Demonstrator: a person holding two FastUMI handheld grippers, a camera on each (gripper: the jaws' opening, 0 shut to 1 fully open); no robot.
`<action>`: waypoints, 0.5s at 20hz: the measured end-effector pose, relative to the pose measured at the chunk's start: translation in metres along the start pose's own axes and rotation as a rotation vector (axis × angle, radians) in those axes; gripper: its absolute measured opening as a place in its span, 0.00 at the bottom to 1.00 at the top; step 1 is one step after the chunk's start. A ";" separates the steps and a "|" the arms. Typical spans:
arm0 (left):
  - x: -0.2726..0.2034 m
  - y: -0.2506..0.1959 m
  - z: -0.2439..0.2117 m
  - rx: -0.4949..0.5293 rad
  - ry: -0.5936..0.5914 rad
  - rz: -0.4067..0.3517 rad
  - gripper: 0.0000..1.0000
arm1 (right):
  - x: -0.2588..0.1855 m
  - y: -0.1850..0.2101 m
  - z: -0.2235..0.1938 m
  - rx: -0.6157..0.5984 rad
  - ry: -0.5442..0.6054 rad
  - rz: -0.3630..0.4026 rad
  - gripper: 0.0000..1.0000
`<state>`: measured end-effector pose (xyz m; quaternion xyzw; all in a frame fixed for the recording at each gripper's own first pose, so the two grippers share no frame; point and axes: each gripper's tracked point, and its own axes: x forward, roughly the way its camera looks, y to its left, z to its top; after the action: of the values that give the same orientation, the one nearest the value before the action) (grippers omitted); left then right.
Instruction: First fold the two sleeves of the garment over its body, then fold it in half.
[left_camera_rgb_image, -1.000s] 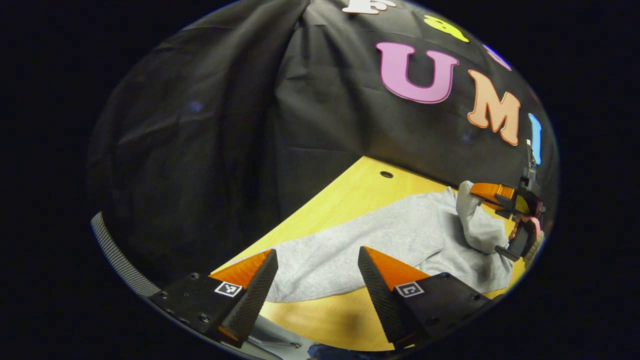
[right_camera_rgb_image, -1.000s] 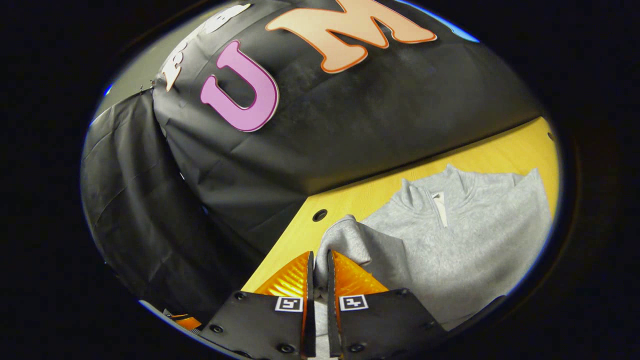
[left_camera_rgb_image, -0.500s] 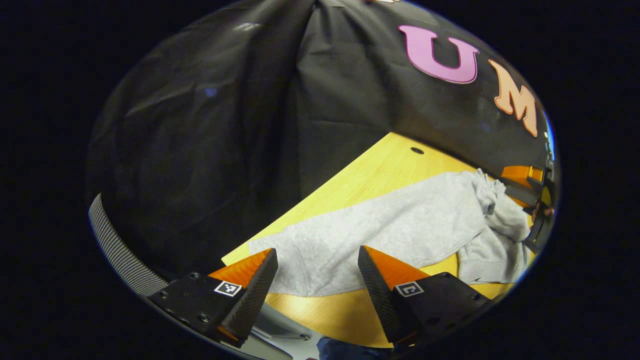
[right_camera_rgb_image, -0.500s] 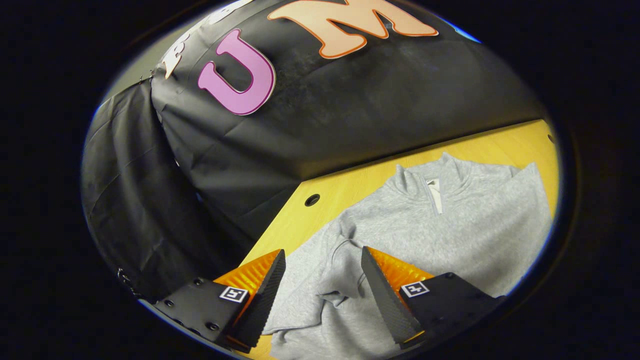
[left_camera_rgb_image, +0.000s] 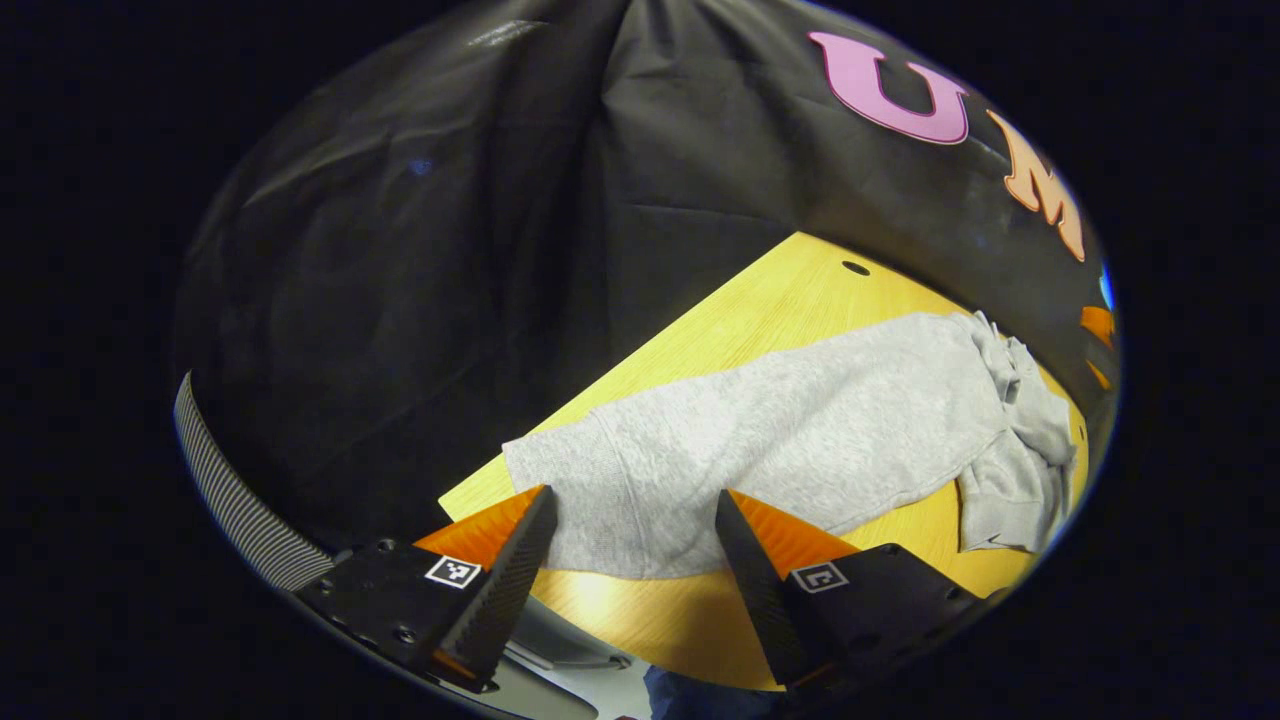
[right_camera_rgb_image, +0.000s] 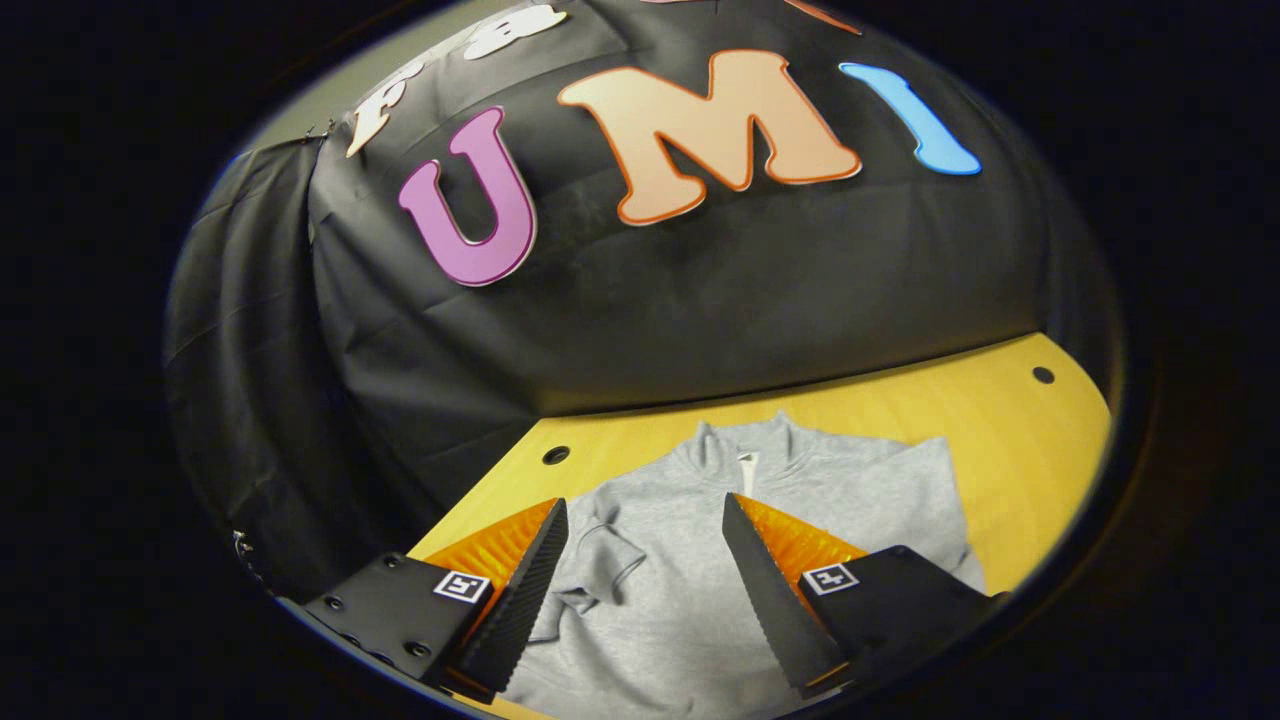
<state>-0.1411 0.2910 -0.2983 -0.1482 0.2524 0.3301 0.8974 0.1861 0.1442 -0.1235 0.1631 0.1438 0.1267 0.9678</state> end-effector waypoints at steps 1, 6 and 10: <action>0.000 0.001 -0.001 0.023 0.005 -0.003 0.96 | -0.008 -0.009 0.006 -0.004 -0.018 -0.028 0.97; 0.006 -0.004 0.004 0.059 -0.012 -0.040 0.87 | -0.050 -0.046 0.022 0.005 -0.071 -0.132 0.97; 0.013 -0.016 0.010 0.090 -0.015 -0.090 0.48 | -0.082 -0.073 0.028 0.012 -0.099 -0.201 0.97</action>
<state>-0.1185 0.2898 -0.2954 -0.1163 0.2533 0.2788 0.9190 0.1331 0.0459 -0.1043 0.1598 0.1124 0.0198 0.9805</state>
